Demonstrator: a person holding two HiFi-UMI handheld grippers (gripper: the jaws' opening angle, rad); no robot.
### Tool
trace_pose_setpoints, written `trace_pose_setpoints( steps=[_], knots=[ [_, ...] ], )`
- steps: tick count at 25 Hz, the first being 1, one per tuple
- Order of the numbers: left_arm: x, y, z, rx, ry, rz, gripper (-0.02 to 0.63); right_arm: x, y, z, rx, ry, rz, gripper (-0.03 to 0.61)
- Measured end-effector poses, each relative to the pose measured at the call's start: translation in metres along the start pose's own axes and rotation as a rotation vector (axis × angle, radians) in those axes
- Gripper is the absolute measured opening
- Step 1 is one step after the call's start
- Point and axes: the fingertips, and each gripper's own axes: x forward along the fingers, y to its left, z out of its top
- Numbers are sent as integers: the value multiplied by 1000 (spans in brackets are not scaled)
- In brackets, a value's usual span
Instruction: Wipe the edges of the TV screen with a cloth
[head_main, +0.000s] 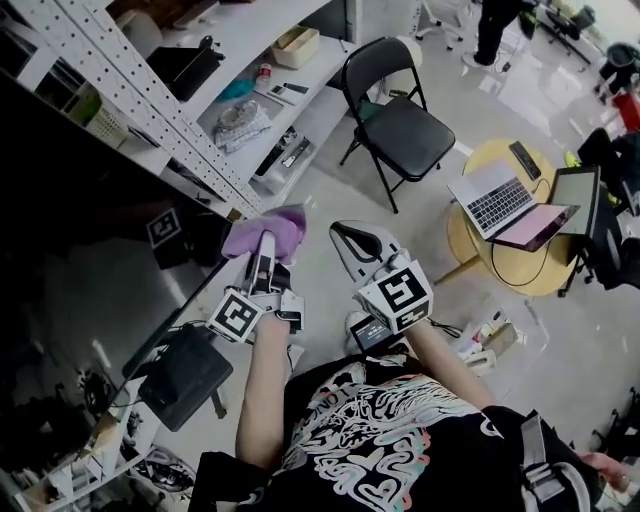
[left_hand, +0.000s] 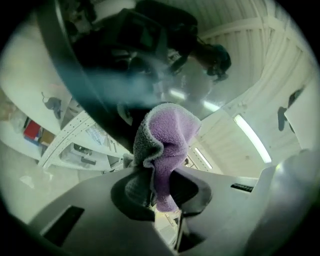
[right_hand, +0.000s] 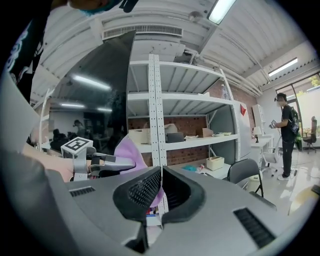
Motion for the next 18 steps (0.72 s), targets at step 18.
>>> trace_pose_setpoints(
  steps=[18],
  knots=[
    [-110, -51, 0, 960, -34, 115, 69, 0, 37, -8, 29, -60, 173, 31]
  ],
)
